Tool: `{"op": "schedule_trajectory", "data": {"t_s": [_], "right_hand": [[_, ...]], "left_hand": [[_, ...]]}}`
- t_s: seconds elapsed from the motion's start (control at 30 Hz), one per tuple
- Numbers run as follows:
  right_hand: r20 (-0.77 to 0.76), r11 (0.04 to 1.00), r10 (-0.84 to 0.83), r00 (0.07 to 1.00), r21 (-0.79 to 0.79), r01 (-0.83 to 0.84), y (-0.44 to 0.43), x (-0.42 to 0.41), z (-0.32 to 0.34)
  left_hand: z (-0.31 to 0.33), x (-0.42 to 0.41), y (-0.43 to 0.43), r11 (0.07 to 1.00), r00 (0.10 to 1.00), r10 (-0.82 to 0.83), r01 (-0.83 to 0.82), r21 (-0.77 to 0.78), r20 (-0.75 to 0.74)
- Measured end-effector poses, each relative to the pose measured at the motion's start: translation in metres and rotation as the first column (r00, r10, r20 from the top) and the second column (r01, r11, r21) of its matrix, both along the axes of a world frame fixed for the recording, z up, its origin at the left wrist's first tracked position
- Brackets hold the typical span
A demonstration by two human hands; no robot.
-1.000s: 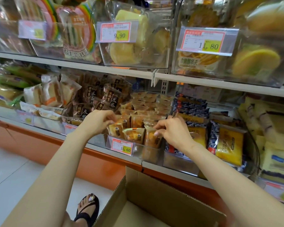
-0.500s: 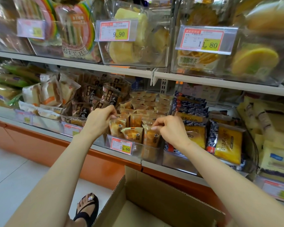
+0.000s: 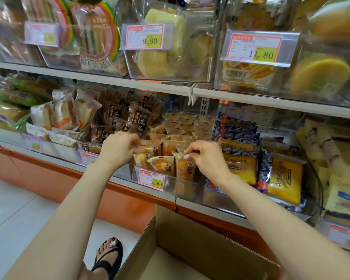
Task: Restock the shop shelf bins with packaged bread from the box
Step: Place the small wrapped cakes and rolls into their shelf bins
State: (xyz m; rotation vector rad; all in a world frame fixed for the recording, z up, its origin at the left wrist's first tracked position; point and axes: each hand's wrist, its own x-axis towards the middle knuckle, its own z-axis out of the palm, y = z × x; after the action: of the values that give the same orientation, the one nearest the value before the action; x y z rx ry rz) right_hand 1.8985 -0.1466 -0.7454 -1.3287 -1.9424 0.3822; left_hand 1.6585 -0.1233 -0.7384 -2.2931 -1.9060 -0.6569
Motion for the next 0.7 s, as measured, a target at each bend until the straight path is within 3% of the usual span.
{"op": "schedule_trajectory", "data": {"t_s": [0.17,0.43,0.57,0.7], "right_hand": [[0.017,0.999,0.025,1.0,-0.022,-0.025,-0.003,-0.001,0.001],[0.278,0.999,0.044,0.96,-0.037,-0.035,-0.006,0.012,0.01],[0.406,0.999,0.03,0.913,0.004,-0.034,-0.017,0.021,0.012],[0.397,0.996,-0.08,0.914,0.057,0.062,-0.023,0.061,0.025]], "left_hand": [[-0.004,0.005,0.001,0.994,0.998,-0.005,-0.001,0.109,0.056],[0.006,0.006,-0.001,0.993,0.998,-0.041,0.047,0.11,-0.054],[0.017,0.021,-0.011,0.961,0.99,-0.134,0.141,0.238,-0.045],[0.022,0.054,-0.026,0.924,0.952,-0.306,0.3,0.237,-0.01]]}}
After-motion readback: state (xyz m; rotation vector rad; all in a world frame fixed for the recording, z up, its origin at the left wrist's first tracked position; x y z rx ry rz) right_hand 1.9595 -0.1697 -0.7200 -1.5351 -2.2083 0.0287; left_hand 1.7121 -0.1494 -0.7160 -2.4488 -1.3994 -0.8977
